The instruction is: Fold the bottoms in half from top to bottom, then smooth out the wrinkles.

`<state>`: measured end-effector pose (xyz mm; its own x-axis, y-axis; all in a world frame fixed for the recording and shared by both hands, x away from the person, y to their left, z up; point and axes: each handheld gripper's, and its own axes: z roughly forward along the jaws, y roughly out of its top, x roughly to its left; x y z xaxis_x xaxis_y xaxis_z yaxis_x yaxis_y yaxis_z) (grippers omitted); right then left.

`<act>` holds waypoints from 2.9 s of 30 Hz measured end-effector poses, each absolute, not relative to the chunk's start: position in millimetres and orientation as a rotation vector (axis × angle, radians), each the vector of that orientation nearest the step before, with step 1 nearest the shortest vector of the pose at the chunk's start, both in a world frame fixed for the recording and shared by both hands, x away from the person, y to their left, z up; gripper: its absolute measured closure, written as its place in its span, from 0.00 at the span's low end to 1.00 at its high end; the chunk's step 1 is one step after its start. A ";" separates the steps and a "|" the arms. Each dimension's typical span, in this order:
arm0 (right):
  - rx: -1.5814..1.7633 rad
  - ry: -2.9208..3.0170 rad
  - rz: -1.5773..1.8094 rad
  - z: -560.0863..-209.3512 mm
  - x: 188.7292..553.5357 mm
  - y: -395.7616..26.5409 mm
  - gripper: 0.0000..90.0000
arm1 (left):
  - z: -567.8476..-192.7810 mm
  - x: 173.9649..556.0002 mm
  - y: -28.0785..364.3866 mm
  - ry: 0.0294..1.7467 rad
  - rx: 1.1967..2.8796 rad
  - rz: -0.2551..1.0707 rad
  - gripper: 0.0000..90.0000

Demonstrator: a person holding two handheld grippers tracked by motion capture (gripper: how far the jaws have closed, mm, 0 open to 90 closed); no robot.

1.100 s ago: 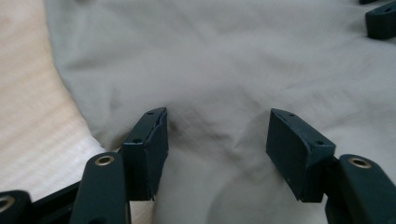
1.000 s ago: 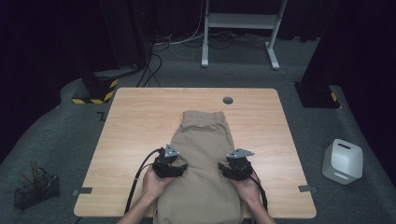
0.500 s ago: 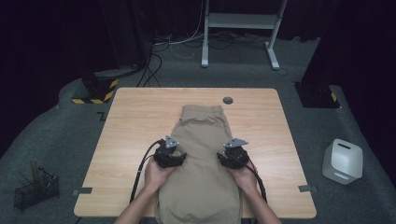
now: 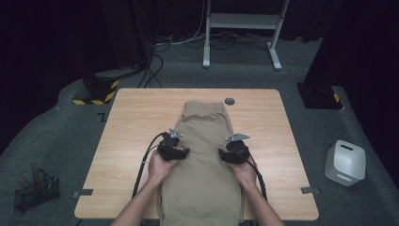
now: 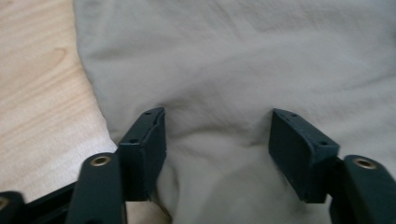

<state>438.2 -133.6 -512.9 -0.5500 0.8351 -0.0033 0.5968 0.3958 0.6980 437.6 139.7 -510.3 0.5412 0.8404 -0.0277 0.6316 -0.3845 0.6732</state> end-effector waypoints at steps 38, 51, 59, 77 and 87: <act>1.216 2.280 0.902 -517.4 425.8 -140.9 0.56 | -516.5 447.4 145.3 1.171 2.141 0.492 0.39; 1.265 2.254 0.891 -516.8 451.5 -137.9 0.53 | -512.4 470.7 145.3 1.255 2.093 0.420 0.35; 1.336 2.225 1.021 -503.8 441.5 -154.2 0.48 | -490.2 455.6 160.4 1.242 2.025 0.401 0.33; 1.424 2.206 1.039 -501.9 416.8 -188.7 0.41 | -489.3 412.0 190.7 1.326 1.945 0.341 0.33; 1.458 2.210 0.993 -511.4 420.1 -180.6 0.42 | -505.6 411.0 184.9 1.380 1.961 0.365 0.32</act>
<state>420.1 -180.6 -511.4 -0.4321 0.8948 0.1122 0.6778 0.2403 0.6949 411.0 184.9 -505.6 0.3922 0.9059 -0.1599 0.7085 -0.1866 0.6806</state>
